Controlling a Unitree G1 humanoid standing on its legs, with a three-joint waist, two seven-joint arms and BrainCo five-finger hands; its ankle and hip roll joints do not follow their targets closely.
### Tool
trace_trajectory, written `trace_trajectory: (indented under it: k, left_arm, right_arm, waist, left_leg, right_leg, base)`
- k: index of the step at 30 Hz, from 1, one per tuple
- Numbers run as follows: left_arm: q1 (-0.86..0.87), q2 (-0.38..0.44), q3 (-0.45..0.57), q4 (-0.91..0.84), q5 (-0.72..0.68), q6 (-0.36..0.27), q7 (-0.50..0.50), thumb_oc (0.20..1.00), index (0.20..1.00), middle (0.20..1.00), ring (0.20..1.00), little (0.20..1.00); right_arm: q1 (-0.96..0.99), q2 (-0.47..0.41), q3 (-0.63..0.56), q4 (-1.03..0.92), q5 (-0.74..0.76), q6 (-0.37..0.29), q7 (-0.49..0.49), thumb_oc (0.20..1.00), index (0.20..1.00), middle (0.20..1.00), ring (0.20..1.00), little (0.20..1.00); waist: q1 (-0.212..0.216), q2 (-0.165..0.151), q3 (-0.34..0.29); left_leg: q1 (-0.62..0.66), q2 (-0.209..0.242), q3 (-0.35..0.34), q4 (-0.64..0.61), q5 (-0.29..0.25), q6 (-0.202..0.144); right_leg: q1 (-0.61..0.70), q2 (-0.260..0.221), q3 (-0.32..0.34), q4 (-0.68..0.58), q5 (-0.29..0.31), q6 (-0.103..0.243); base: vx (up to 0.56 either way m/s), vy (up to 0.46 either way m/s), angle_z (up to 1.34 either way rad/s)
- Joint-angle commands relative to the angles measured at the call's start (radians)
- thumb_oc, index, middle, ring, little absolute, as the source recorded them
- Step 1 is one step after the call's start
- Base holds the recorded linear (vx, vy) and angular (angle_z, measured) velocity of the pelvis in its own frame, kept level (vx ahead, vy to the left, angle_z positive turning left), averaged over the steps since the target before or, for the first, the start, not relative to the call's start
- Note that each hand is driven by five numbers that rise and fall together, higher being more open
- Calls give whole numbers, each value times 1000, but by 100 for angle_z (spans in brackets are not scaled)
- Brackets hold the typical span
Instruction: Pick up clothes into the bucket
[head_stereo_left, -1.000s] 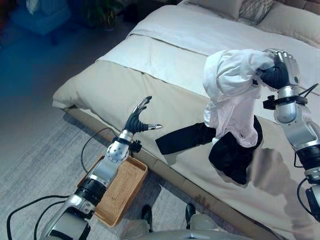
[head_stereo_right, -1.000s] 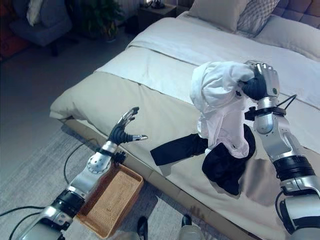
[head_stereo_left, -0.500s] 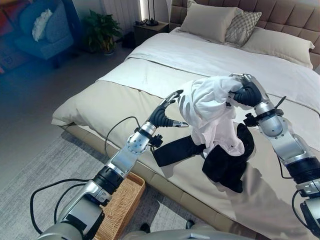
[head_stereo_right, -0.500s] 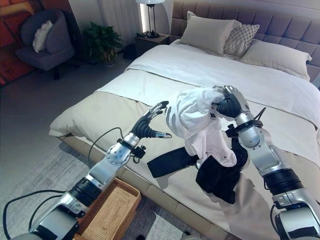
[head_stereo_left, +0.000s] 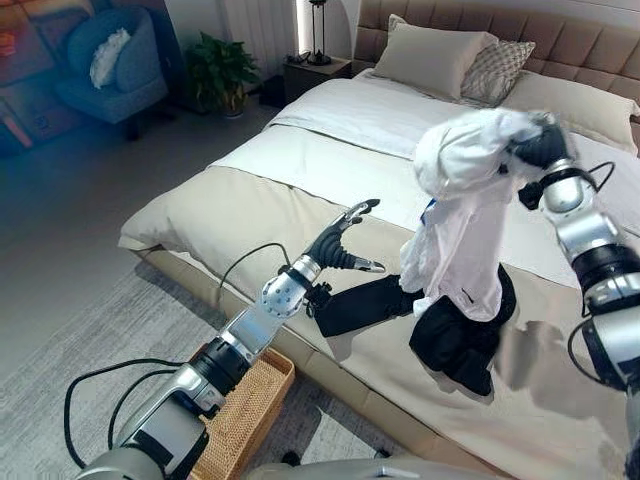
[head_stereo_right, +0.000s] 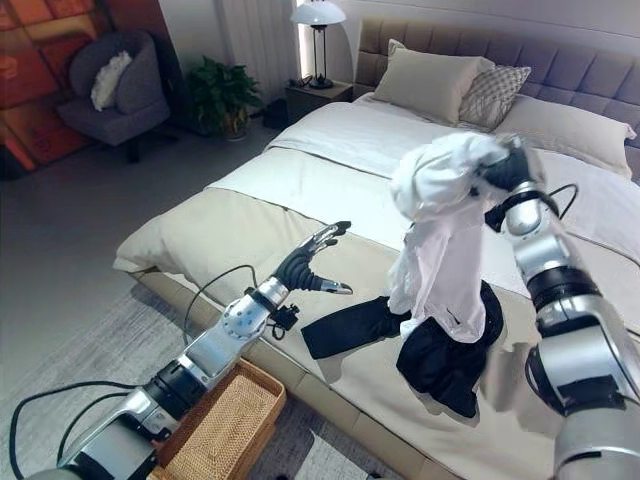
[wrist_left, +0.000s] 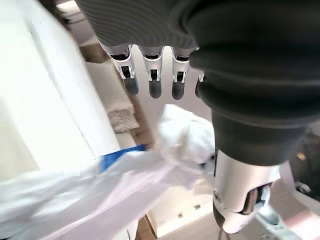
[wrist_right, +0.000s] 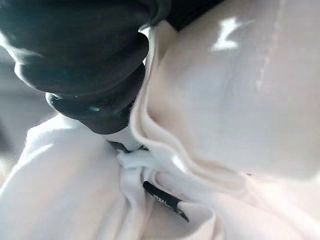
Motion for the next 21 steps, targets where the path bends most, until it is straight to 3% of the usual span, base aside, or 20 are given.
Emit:
trace_trajectory:
  k: [1, 2, 5, 7, 8, 9, 17, 21]
  left_arm:
    - [43, 22, 33, 17, -32, -31, 11, 1000, 1000, 1000, 1000, 1000]
    - [73, 23, 43, 53, -22, -35, 20, 1000, 1000, 1000, 1000, 1000]
    - [254, 13, 92, 293, 80, -18, 55, 1000, 1000, 1000, 1000, 1000]
    - [292, 5, 114, 347, 96, -11, 61, 1000, 1000, 1000, 1000, 1000]
    - [326, -3, 134, 406, 110, -1, 65, 1000, 1000, 1000, 1000, 1000]
    - [396, -25, 182, 523, 123, 18, 74, 1000, 1000, 1000, 1000, 1000]
    - [470, -106, 303, 932, 159, 62, 94, 1000, 1000, 1000, 1000, 1000]
    - [466, -124, 336, 1007, 141, 67, 93, 1000, 1000, 1000, 1000, 1000]
  right_arm:
    - [-159, -51, -33, -31, 65, -68, -135, 200, 200, 200, 200, 200]
    - [-153, -51, -40, -37, 64, -76, -146, 213, 213, 213, 213, 213]
    - [-133, -77, -58, -44, 58, -88, -142, 1000, 1000, 1000, 1000, 1000]
    - [-122, -76, -54, -50, 52, -89, -131, 805, 805, 805, 805, 805]
    - [-112, -78, -51, -53, 50, -89, -118, 567, 567, 567, 567, 567]
    - [-85, -84, -51, -49, 43, -86, -99, 200, 200, 200, 200, 200]
    - [-60, -60, -32, 1, 30, -91, -33, 200, 200, 200, 200, 200]
    - [-56, -57, -21, 13, 17, -88, -10, 200, 200, 200, 200, 200]
  waist:
    - [20, -64, -51]
    - [23, -65, -49]
    - [36, -71, -48]
    - [37, -73, -49]
    - [39, -74, -48]
    - [43, -72, -45]
    - [50, -68, -41]
    - [48, -68, -42]
  left_leg:
    - [-46, -13, -4, 99, -90, -6]
    - [-49, -14, -6, 100, -89, -7]
    - [-52, -16, -5, 99, -89, -7]
    - [-53, -17, -5, 101, -89, -7]
    - [-52, -17, -4, 101, -89, -7]
    - [-44, -15, -5, 101, -98, -7]
    - [-50, -16, -3, 99, -91, -9]
    - [-50, -17, -7, 95, -89, -10]
  right_leg:
    - [-46, -11, -9, 82, -14, 22]
    - [-49, -11, -8, 84, -15, 22]
    - [-53, -13, -13, 88, -17, 21]
    - [-54, -13, -12, 90, -17, 20]
    - [-52, -13, -12, 90, -18, 20]
    - [-46, -12, -13, 92, -26, 20]
    - [-52, -13, -18, 93, -25, 19]
    - [-54, -14, -20, 94, -26, 19]
  base:
    - [0, 0, 0]
    - [0, 0, 0]
    - [0, 0, 0]
    - [0, 0, 0]
    - [30, -5, 3]
    - [31, -5, 5]
    - [-7, 9, 4]
    - [0, 0, 0]
